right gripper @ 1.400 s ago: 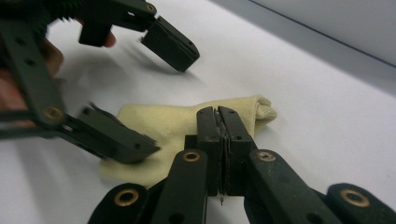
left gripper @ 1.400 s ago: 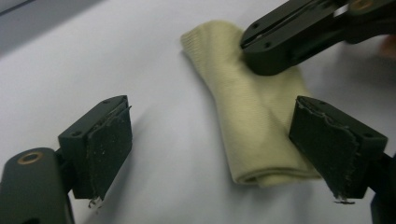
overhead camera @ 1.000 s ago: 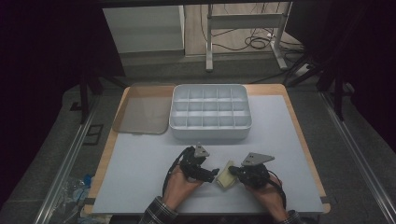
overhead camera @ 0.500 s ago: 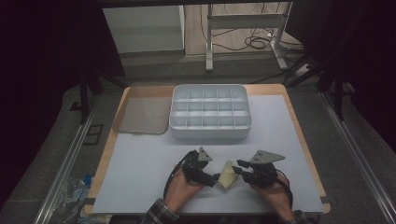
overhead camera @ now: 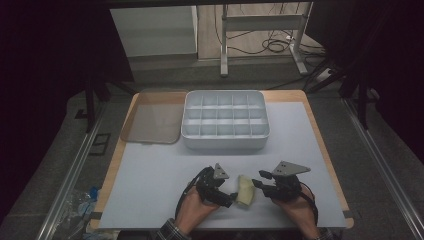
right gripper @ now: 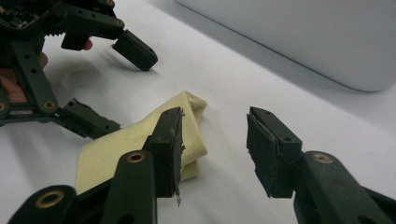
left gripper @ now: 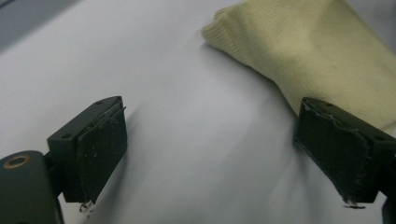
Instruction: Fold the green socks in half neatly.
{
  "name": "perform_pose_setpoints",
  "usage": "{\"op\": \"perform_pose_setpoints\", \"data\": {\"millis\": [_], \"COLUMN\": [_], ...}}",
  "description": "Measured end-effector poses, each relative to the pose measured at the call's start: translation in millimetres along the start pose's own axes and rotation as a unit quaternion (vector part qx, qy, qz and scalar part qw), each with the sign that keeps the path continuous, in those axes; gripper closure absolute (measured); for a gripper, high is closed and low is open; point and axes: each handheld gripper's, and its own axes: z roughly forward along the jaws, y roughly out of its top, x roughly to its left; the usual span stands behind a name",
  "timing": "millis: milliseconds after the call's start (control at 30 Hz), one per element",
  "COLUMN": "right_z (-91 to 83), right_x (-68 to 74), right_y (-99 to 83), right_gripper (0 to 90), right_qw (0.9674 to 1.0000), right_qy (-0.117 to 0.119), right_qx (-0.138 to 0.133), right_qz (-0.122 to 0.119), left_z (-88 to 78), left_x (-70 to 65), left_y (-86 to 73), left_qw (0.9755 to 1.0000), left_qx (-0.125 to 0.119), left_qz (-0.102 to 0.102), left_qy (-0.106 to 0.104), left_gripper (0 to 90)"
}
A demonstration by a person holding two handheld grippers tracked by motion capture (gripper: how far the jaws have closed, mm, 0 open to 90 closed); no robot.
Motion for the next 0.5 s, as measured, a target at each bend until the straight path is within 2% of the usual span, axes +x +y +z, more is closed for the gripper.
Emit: {"op": "perform_pose_setpoints", "data": {"millis": [500], "right_z": [-6.5], "right_x": [-2.8], "right_y": [-5.6], "right_gripper": [50.5], "right_qw": [0.9999], "right_qy": [-0.006], "right_qx": [0.007], "right_qz": [0.013], "left_z": [4.5], "left_x": [-17.0], "left_y": [5.7], "left_qw": [0.9996], "left_qx": [0.006], "left_qz": [0.022], "left_qy": [-0.018], "left_gripper": [8.1]}}
